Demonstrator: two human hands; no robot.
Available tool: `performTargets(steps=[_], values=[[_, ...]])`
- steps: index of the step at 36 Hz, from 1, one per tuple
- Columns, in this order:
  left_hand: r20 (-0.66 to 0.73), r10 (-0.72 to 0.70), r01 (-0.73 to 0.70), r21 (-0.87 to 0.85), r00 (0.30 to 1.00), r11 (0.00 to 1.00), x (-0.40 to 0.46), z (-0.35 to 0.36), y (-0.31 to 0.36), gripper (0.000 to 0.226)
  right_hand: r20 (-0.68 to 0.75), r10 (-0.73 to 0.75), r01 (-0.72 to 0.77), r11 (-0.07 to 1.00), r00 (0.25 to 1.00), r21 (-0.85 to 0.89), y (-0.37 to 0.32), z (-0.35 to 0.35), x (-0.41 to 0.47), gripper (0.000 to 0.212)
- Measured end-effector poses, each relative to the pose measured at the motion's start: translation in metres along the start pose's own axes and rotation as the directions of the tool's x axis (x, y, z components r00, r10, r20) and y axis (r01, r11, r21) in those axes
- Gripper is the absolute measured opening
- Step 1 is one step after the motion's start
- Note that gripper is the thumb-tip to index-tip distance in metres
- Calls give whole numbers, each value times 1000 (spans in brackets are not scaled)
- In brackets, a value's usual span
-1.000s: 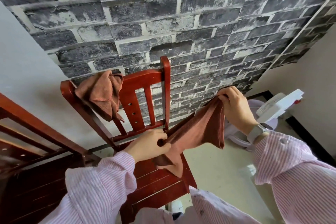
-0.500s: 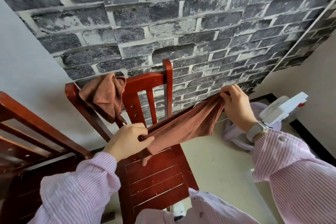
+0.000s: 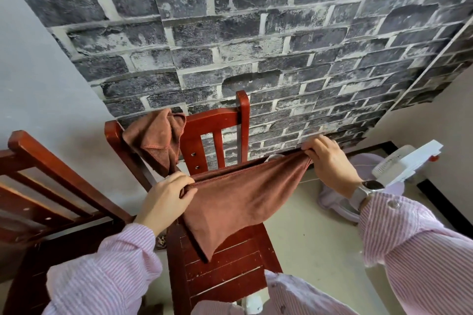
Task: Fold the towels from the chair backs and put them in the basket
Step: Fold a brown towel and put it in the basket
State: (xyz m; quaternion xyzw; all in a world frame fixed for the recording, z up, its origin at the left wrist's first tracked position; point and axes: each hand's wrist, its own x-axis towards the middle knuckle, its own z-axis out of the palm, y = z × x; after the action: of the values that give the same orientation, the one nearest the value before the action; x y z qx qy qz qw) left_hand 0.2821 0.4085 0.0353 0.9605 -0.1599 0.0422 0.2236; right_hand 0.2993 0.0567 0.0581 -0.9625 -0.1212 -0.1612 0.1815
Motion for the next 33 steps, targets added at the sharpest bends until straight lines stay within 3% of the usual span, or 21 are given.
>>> performTargets(steps=[2, 5, 7, 10, 14, 18, 19, 22, 27, 30, 33], values=[[36, 81, -83, 36, 996, 996, 0, -6, 1, 16, -12, 10, -10, 1000, 1000, 4, -1, 1, 0, 13], [238, 188, -209, 64, 953, 976, 0, -14, 11, 38, -61, 79, -77, 996, 995, 37, -5, 5, 2, 16], [325, 280, -293, -10, 903, 956, -5, -15, 25, 37, -89, 120, -116, 992, 989, 49, -8, 8, 3, 15], [335, 346, -289, -209, 876, 934, -14, -8, 46, 42, -107, 176, -169, 983, 979, 76, -9, 12, 7, 12], [294, 221, -95, -387, 930, 917, -17, -2, 54, 40, -146, 301, -284, 950, 942, 130, -5, 16, 13, 14], [301, 49, 55, -327, 952, 943, -17, -5, 45, 17, -165, 367, -344, 927, 915, 151, 0, 11, 14, 16], [314, 29, 69, -298, 949, 952, -18, -5, 43, 21, -162, 355, -335, 932, 921, 140, 0, 10, 13, 15], [407, 42, 48, -208, 912, 977, -16, -5, 38, 38, -154, 321, -306, 945, 934, 113, 1, 11, 12, 14], [578, 161, -136, -86, 800, 987, -7, -7, 43, 17, -144, 318, -303, 945, 937, 120, -4, 14, 13, 15], [517, 206, -151, -146, 831, 978, -8, -8, 43, 23, -157, 336, -319, 940, 929, 122, -1, 14, 13, 14], [282, 131, -8, -399, 950, 917, -14, -6, 41, 41, -179, 380, -358, 922, 907, 147, 2, 11, 11, 15]])
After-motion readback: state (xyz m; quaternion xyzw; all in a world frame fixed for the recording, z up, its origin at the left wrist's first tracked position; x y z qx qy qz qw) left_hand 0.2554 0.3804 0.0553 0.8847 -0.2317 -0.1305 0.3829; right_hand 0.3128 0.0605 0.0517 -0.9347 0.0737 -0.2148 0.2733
